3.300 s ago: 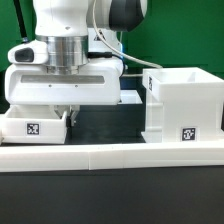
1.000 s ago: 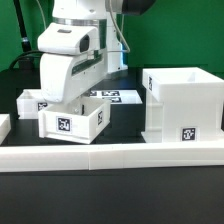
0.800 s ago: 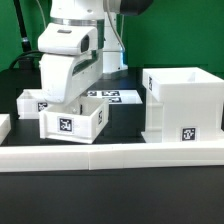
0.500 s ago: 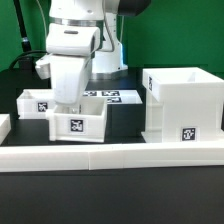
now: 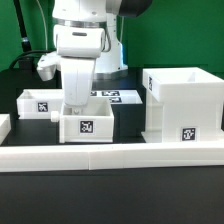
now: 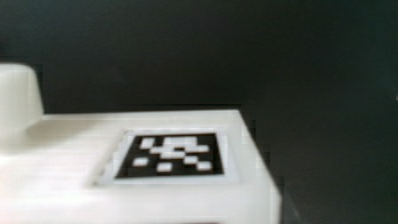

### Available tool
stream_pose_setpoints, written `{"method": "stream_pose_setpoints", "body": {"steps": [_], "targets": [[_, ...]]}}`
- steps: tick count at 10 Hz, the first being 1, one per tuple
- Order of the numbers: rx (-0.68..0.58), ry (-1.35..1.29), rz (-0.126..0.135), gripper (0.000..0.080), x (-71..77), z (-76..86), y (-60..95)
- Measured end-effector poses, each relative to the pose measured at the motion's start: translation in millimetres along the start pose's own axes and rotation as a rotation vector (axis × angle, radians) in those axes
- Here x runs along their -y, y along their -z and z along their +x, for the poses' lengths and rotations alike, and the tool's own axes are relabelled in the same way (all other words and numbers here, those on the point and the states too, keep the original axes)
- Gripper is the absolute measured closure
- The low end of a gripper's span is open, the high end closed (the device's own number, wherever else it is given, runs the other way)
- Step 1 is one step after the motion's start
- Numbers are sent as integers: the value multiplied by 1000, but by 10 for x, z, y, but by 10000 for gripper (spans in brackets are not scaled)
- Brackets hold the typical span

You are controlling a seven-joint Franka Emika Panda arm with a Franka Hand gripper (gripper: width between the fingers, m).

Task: Assemble drawer

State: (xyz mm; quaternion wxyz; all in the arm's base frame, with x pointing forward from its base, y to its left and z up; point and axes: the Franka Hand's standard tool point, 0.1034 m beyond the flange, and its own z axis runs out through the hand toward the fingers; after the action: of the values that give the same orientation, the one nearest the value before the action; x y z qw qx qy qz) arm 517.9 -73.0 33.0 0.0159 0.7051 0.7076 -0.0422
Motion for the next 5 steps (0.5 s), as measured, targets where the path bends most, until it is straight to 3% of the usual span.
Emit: {"method": "stream_pose_setpoints", "body": {"steps": [5], "targets": [[-15, -75, 19, 757, -106, 335, -12]]}}
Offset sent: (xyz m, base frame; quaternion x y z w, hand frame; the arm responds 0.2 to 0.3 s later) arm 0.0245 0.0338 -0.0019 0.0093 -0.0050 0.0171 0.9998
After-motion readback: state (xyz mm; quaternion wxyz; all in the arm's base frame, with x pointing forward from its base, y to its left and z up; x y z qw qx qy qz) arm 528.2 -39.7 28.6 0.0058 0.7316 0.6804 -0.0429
